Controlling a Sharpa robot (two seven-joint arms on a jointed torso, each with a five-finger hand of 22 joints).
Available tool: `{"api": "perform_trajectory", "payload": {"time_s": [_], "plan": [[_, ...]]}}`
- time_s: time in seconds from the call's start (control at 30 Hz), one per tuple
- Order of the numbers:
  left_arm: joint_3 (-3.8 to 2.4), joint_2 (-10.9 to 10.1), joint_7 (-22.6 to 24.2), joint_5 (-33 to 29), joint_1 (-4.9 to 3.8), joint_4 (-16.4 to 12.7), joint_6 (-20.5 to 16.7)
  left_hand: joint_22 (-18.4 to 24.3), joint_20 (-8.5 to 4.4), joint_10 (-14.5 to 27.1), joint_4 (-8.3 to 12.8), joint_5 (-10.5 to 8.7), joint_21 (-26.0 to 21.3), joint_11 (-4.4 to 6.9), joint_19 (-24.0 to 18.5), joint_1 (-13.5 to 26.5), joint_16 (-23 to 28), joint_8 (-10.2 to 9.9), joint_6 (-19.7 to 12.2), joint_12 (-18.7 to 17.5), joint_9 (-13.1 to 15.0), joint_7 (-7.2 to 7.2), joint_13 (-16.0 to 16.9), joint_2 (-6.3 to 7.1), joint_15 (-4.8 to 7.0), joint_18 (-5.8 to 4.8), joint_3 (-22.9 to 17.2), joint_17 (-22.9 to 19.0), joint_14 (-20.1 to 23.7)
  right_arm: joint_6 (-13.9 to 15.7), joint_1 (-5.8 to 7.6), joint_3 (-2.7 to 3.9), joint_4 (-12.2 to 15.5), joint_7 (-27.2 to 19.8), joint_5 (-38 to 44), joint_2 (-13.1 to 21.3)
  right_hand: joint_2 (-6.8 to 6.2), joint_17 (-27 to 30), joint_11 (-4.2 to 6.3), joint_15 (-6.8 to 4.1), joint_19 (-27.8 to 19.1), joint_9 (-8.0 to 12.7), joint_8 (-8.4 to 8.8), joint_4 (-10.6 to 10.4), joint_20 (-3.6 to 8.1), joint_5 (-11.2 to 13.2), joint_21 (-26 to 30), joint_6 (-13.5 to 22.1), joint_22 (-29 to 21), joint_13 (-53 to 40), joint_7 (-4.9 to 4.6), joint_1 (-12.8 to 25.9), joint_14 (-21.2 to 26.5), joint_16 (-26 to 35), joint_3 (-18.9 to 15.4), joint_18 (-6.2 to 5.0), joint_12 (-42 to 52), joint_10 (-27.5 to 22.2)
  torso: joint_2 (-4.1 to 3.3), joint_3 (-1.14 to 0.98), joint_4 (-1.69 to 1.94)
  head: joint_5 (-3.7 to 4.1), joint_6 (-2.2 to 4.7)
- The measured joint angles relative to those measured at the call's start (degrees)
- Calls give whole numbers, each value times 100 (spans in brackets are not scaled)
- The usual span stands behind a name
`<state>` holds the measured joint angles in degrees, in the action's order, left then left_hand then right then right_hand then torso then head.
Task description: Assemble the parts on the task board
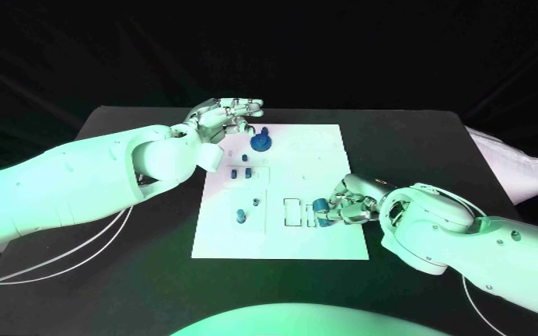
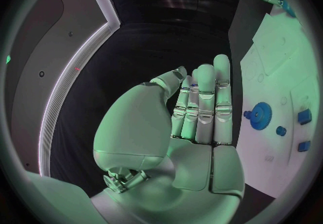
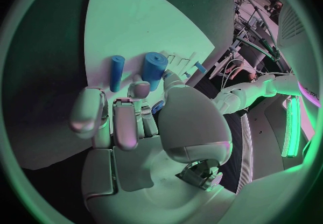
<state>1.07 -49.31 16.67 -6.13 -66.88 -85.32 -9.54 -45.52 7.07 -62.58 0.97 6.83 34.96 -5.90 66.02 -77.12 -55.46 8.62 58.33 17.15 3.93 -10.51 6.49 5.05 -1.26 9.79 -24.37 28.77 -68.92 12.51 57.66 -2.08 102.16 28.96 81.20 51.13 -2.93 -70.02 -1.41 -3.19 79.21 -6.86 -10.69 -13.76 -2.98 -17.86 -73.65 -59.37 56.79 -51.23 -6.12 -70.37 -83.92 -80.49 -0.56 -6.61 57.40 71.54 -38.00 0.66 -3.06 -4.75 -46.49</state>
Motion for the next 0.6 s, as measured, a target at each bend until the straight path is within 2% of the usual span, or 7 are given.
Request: {"api": "perform_trajectory", "payload": {"time_s": [0.27, 0.4, 0.6], "plan": [[0, -2, -5, 0, 1, 0, 7, 10, 0, 0, 0, 0, -23, 0, 0, 23, 0, 0, 0, 38, 0, 0, 6, -23, 0, 0, 0, -10, 0, 11, -8, 21, -50, 53, 68, -60, 70, -16, 10, 1, 0, 1, -63, -41, 0, -5, -27, -1, 30, -226, 0, -70, -1, 0, -41, 0, 189, 52, -1, 5, 7, -16, -19], [0, -1, -7, 0, 1, -2, 10, 10, 0, 0, 0, 0, -23, 0, 0, 23, 0, 0, 0, 38, 0, 0, 6, -23, 0, 0, 0, -10, 0, 55, -16, 18, -38, 61, 70, -52, 143, -22, 16, 2, 0, -41, -153, -79, 0, -146, -62, -64, 68, -432, 62, -143, -1, -22, -79, 0, 347, 128, -1, 9, 10, -20, -22], [0, -3, -9, 0, 1, -3, 12, 9, 0, 0, 0, 0, -23, 0, 0, 23, 0, 0, 0, 38, 0, 0, 5, -23, 0, 0, 0, -9, 0, 187, -35, 2, 38, 62, -134, 25, 228, -62, -9, 2, 15, -88, -232, -131, 15, -286, -67, -118, 97, -612, 76, -226, -1, -48, -137, -1, 479, 154, -1, 10, 20, -5, -28]]}}
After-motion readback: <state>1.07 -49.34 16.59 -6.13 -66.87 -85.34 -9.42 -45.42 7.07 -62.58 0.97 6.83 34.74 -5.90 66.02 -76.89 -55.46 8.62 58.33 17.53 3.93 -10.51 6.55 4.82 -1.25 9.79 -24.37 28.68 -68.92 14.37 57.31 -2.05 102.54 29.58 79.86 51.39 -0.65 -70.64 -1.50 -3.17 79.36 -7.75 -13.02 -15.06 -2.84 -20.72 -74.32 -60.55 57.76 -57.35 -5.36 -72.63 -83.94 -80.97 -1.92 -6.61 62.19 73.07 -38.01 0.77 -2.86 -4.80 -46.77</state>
